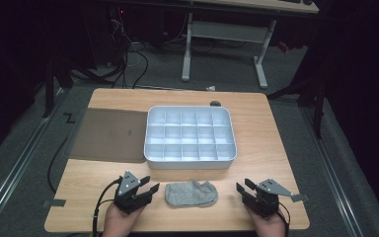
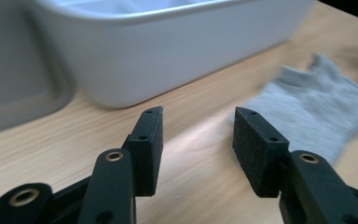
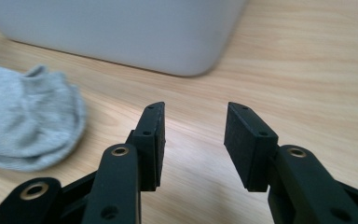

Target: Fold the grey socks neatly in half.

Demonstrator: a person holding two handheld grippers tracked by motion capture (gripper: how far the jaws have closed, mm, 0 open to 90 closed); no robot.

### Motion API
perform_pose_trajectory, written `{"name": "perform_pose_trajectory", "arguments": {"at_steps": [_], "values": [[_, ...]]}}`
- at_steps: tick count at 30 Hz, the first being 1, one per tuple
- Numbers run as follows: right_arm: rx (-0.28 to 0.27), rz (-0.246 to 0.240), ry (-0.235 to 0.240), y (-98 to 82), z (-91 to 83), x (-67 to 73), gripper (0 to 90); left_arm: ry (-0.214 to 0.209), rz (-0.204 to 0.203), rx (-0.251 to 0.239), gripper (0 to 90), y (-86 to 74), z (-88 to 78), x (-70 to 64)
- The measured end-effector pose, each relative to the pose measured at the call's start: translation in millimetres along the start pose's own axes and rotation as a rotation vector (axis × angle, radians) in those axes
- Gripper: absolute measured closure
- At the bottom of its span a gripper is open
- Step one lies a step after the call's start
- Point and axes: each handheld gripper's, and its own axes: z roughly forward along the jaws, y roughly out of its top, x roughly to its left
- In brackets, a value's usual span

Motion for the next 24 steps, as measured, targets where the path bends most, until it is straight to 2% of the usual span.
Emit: {"name": "perform_pose_trajectory", "arguments": {"at_steps": [1,4,7,13,19,23,24], "values": [[-0.002,0.008,-0.014,-1.5,-0.4,-2.7,59.3,0.005,-0.007,0.0,53.6,-0.2,-0.3,1.7],[0.008,0.005,-0.042,-2.5,0.1,-7.2,61.1,0.022,0.007,0.008,53.5,0.1,-1.0,3.5],[-0.011,0.018,-0.037,-2.8,-1.9,-7.9,59.3,0.018,0.003,0.012,53.5,-0.2,-0.7,4.2],[-0.014,0.001,-0.039,-4.2,-1.3,-4.8,57.2,0.026,0.012,0.015,54.1,-0.3,0.2,3.1],[-0.015,0.003,-0.044,-4.3,1.3,-7.4,56.1,0.058,0.038,0.016,55.0,-2.4,-1.0,4.9],[-0.008,0.005,-0.042,-4.6,2.8,-7.6,56.2,0.056,0.027,0.011,54.4,-2.6,-1.0,5.8],[-0.007,0.007,-0.041,-4.6,2.8,-7.6,56.3,0.046,0.008,0.008,53.8,-2.6,-1.2,6.5]]}}
